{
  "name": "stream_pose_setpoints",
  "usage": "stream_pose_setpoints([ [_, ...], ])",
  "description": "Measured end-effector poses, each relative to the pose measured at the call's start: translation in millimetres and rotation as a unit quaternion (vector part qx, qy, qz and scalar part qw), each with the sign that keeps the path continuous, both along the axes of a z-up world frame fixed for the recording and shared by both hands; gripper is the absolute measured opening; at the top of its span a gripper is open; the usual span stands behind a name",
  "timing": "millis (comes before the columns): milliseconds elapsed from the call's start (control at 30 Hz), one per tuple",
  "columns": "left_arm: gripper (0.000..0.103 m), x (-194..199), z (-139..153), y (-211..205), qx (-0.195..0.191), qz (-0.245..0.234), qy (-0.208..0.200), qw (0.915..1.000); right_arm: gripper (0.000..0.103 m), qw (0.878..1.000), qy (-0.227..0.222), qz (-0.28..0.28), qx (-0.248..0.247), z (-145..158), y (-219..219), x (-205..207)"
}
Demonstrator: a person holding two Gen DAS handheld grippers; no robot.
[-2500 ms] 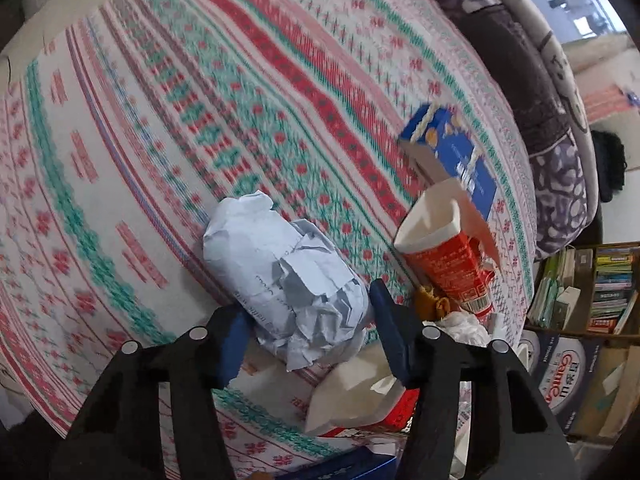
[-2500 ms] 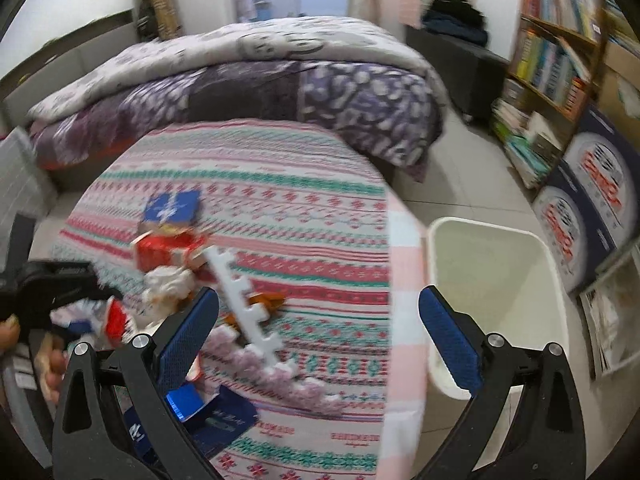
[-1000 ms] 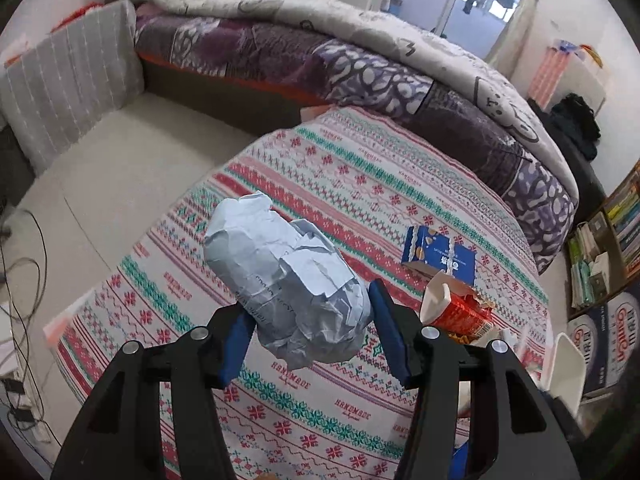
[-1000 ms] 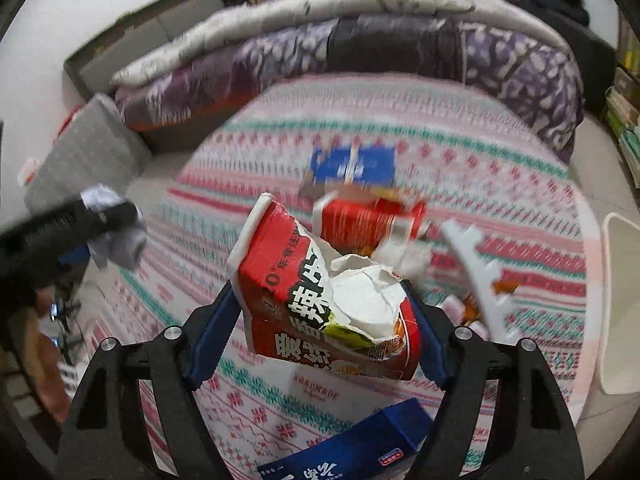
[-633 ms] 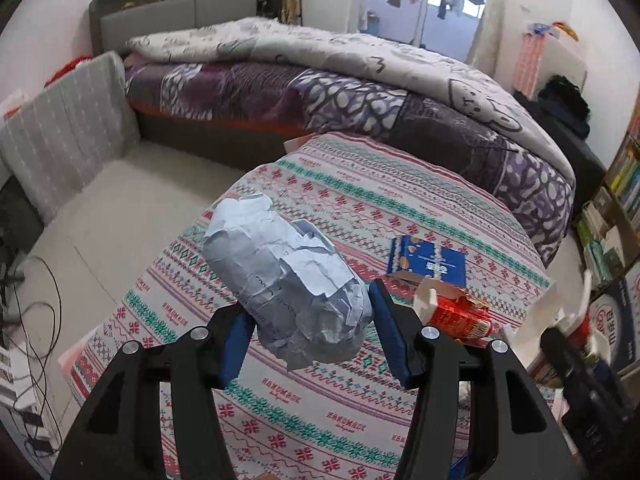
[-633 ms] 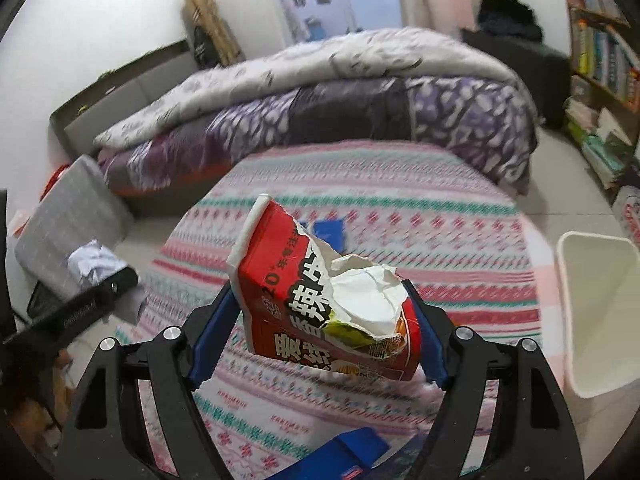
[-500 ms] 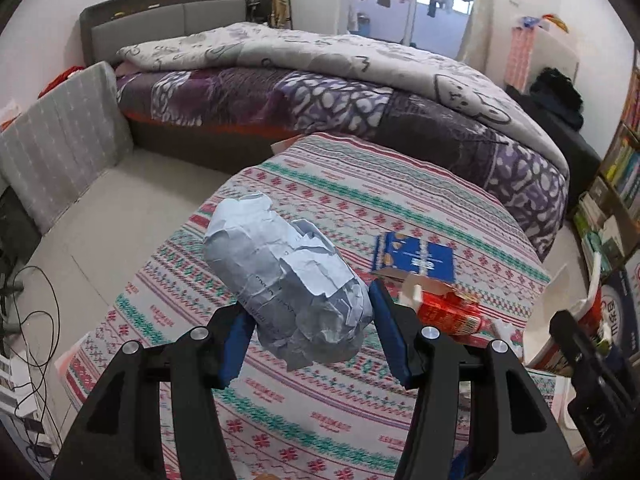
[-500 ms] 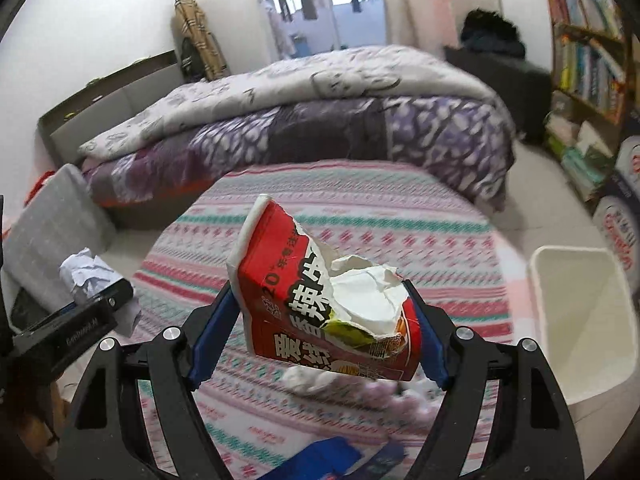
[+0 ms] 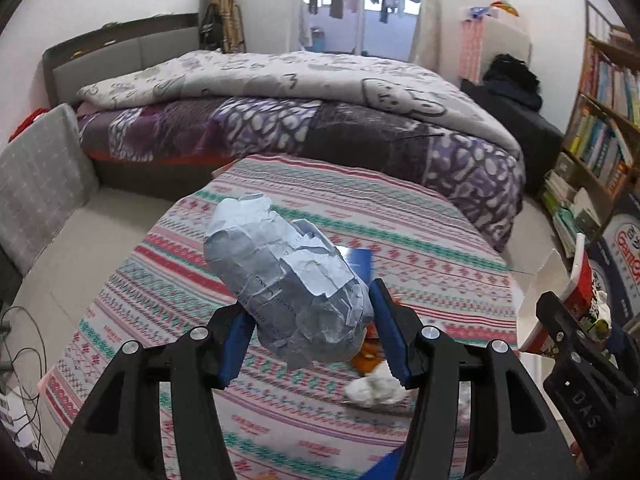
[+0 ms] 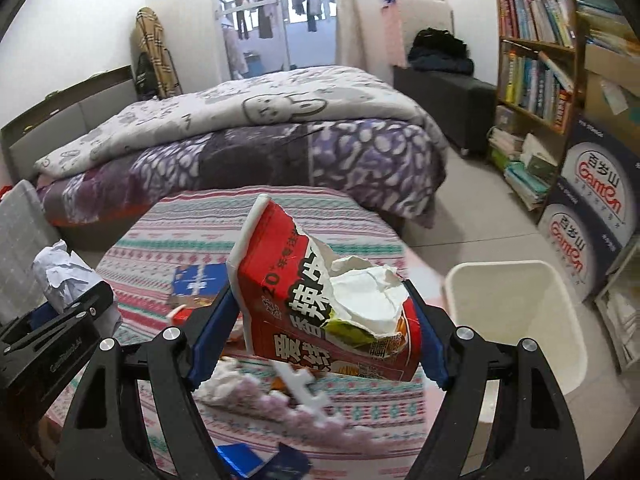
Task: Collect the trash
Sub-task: 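Carry the snack bag into the bin and open the right gripper while the left lifts the grey ball, then carry the grey ball over the bin and open the left gripper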
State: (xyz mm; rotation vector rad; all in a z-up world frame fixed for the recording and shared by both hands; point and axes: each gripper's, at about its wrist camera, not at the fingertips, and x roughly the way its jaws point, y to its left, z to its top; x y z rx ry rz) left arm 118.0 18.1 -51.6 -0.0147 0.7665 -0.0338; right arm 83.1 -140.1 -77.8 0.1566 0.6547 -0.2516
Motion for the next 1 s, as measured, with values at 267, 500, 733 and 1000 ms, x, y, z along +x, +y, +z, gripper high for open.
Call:
stream_pose_setpoints([
  [267,0.056,-2.6,-0.2,-37.4,-0.005,-0.03,-0.001,0.9995,0.076,0.999,0.004,-0.042,-0.009,2.8,-36.6,-12.7],
  [500,0.056,-5.9,-6.6,-70.0,-0.005,-0.06,0.002,0.9982,0.076,0.995,0.019,-0.093,-0.007,2.2,-78.6,-24.3],
  [733,0.056,-12.1,-15.0,-109.7,-0.008,-0.108,0.007,0.9941,0.082,0.989,0.031,-0.143,0.003,3.6,-118.5,-37.8],
  [1000,0.056,-20.1,-28.8,-154.1,-0.009,-0.149,0.025,0.9884,0.094,0.977,0.022,-0.21,0.019,8.6,-163.2,-64.0],
])
